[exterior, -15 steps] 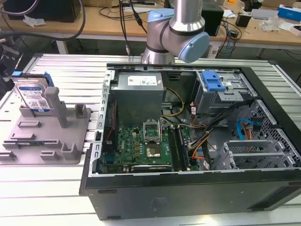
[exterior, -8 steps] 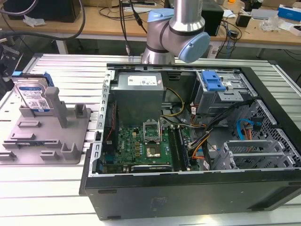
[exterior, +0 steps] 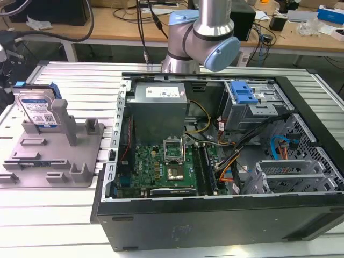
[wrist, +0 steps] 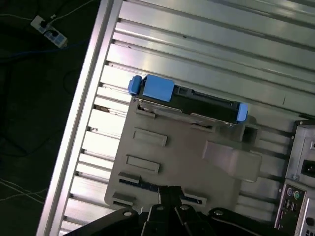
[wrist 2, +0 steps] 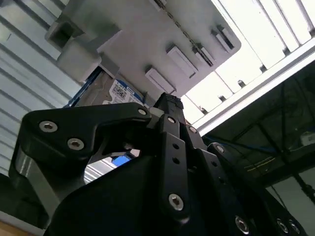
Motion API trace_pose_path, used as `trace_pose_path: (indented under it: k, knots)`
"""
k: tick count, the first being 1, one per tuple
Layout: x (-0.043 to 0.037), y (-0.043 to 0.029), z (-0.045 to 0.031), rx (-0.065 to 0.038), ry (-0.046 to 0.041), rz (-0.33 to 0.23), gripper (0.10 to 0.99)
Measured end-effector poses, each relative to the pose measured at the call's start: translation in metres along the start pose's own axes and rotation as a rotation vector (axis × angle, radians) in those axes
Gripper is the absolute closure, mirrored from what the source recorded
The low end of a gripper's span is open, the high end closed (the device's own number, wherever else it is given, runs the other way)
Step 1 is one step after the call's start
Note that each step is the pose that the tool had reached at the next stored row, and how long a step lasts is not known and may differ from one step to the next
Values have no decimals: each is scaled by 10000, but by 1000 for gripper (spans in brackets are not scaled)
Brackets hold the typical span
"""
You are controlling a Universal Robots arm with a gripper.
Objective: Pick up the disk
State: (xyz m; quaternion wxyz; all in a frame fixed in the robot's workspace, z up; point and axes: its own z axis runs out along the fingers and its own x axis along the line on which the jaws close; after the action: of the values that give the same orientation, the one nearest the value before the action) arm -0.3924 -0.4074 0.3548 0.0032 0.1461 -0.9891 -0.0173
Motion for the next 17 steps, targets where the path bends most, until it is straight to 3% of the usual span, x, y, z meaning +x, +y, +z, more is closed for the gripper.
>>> trace_pose_path:
  k: [1,4,12,14,17]
  knots:
    - [0,0,1,0,20,-593,980]
    - [0,0,2,2,55,-1607,980]
    - [0,0,3,3,111,-3175,980]
    - [0,0,3,4,132,-3780,973]
    - [0,-1,4,3,157,-4504,792]
